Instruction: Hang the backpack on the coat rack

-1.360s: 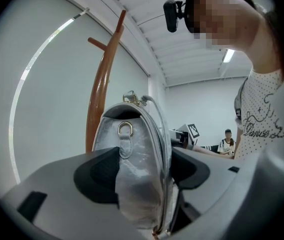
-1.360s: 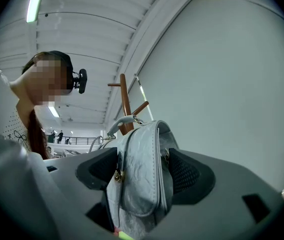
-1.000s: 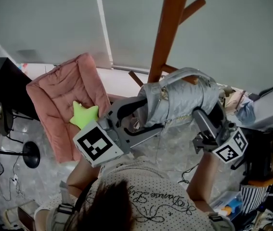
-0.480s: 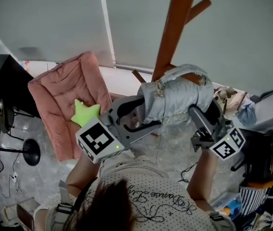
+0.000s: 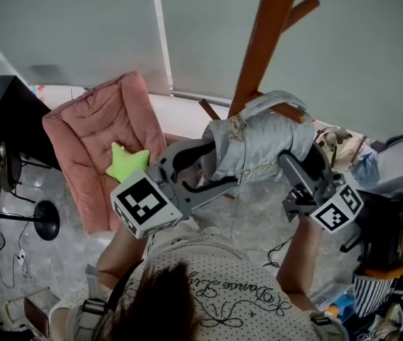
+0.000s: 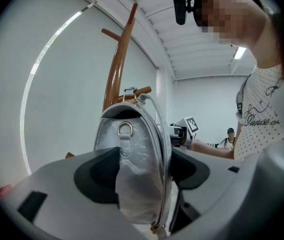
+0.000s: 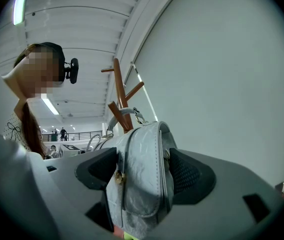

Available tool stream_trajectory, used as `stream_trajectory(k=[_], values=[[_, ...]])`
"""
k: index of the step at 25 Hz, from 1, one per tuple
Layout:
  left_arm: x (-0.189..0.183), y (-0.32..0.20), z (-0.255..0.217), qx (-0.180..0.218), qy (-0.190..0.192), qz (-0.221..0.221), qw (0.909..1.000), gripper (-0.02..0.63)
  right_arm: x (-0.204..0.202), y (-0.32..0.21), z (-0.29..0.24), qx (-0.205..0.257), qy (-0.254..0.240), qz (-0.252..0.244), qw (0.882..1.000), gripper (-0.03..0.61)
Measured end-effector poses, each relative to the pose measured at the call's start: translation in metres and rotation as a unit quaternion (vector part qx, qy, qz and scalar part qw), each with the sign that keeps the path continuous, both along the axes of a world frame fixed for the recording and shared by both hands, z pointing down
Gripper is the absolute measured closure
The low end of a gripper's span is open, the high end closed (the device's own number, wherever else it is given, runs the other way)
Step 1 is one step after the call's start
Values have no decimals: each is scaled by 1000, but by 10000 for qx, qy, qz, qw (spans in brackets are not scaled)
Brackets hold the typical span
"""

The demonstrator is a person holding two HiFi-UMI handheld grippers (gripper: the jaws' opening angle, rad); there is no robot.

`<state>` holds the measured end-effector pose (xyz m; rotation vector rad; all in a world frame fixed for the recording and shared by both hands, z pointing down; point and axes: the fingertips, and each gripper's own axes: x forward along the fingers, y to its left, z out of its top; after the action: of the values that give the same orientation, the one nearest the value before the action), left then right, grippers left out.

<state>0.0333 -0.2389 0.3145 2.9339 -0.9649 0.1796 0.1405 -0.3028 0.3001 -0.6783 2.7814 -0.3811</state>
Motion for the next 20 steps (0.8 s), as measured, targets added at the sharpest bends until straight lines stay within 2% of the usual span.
stream_trajectory(k=[7,20], values=[[-3,6,5,-181,138,70,9997,314,-6,-6,-3,255,425,149,9987,261],[-4,2,6,-35,149,57,9999,313,-4,-7,4,158,383,151,9990,261]])
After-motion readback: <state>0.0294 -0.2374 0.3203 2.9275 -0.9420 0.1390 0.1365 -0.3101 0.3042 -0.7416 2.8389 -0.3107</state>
